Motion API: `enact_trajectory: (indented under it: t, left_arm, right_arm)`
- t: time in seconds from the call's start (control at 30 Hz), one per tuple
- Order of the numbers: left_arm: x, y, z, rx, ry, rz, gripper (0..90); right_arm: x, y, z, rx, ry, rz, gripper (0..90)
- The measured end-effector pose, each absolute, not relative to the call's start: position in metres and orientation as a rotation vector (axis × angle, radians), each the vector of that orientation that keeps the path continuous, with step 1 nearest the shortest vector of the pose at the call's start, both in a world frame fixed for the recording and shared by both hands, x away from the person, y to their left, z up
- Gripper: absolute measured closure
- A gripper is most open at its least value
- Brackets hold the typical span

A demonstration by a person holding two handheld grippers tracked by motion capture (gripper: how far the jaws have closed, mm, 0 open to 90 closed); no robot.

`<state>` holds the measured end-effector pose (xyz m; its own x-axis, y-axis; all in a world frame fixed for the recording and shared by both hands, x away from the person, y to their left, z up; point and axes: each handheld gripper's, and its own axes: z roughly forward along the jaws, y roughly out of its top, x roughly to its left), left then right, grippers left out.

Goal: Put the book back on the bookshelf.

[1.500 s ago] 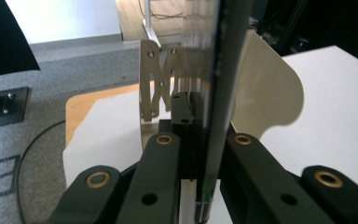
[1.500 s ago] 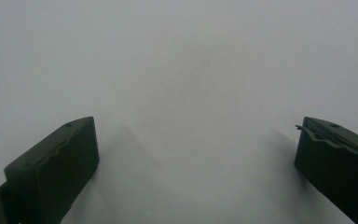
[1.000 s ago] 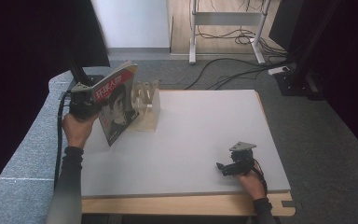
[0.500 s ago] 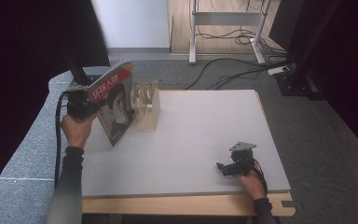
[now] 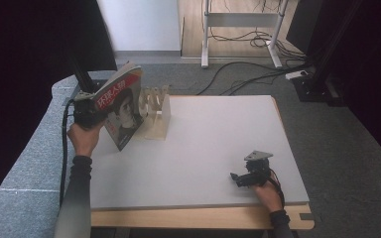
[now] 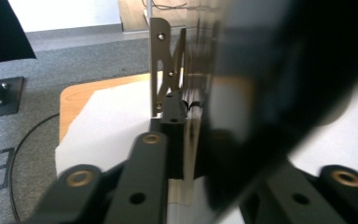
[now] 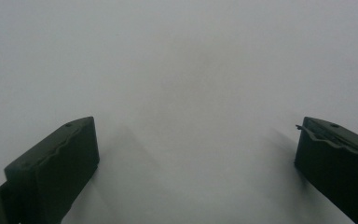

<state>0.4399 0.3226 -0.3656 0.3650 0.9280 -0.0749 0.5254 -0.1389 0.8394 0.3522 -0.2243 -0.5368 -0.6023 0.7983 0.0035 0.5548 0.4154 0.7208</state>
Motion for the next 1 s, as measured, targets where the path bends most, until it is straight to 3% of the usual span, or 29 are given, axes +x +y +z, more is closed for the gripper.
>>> enact_trajectory:
  t: [0.3,0.6,0.7,1.0]
  left_arm:
    - [0.437,0.334,-0.368,1.745,1.286,0.603,43.9]
    - [0.424,0.341,-0.364,1.754,1.269,0.644,21.1]
    - [0.419,0.344,-0.364,1.765,1.264,0.651,15.2]
    - [0.400,0.352,-0.361,1.758,1.234,0.576,11.1]
  right_arm:
    - [0.353,-0.224,-0.537,1.164,2.335,0.994,0.0]
    - [0.353,-0.224,-0.536,1.163,2.335,0.994,0.0]
    - [0.353,-0.224,-0.536,1.163,2.335,0.994,0.0]
    - [0.353,-0.224,-0.536,1.161,2.338,0.992,0.0]
